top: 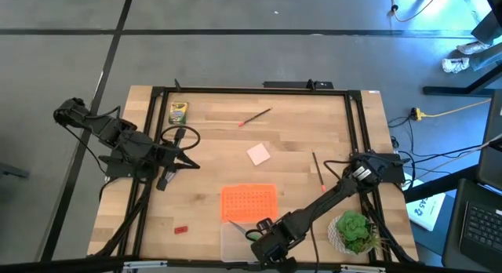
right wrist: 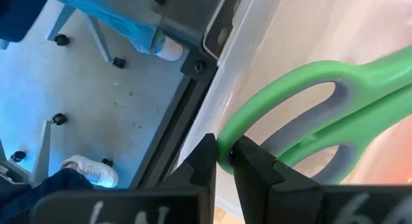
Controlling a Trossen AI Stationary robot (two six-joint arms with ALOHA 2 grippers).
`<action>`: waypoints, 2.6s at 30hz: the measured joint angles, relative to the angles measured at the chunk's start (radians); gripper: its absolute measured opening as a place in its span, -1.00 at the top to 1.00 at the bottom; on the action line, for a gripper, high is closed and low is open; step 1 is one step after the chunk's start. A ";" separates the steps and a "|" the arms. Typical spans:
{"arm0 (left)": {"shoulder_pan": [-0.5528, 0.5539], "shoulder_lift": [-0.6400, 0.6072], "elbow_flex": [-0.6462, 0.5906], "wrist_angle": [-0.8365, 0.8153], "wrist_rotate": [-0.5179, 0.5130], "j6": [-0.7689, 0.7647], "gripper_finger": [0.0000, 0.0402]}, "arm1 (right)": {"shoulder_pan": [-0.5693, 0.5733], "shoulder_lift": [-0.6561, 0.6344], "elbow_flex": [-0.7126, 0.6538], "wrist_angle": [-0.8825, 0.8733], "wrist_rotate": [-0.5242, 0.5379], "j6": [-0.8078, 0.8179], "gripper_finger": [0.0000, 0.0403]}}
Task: Pack school essentials
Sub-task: Put the green scissors into the orange supply box, then put the dark blue pencil into the orange supply box
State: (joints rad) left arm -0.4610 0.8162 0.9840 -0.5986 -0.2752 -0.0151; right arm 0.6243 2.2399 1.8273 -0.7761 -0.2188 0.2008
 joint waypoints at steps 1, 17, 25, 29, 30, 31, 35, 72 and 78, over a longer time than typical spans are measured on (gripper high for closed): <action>0.000 0.000 0.000 0.000 0.000 0.000 1.00 | 0.000 0.000 0.000 0.000 0.000 0.000 0.79; 0.000 0.000 0.000 0.000 0.000 0.000 1.00 | -0.002 0.005 0.000 0.000 0.016 -0.076 0.78; 0.000 0.000 0.000 0.000 -0.001 0.000 1.00 | -0.004 0.027 0.000 -0.024 0.017 -0.076 0.78; 0.000 0.000 0.000 -0.001 -0.001 0.000 1.00 | -0.004 0.027 0.000 -0.033 0.019 -0.071 0.78; 0.000 0.000 0.000 -0.001 -0.002 0.000 1.00 | -0.004 0.027 0.000 -0.032 0.019 -0.062 0.78; 0.000 0.000 0.000 -0.001 -0.001 0.000 1.00 | -0.004 0.027 0.000 -0.031 0.019 -0.048 0.78; 0.000 0.000 0.000 -0.003 -0.001 0.000 1.00 | -0.005 0.027 0.000 -0.028 0.019 -0.023 0.78; 0.000 0.000 0.000 -0.018 -0.023 0.000 1.00 | -0.070 0.017 0.396 -0.393 0.307 0.196 0.48; 0.000 -0.022 -0.001 -0.016 -0.028 -0.002 1.00 | -0.137 -0.036 0.495 -0.508 0.331 0.375 0.48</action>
State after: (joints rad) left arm -0.4606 0.7940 0.9829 -0.6145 -0.3037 -0.0170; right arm 0.4873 2.2043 2.3222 -1.2839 0.1118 0.5763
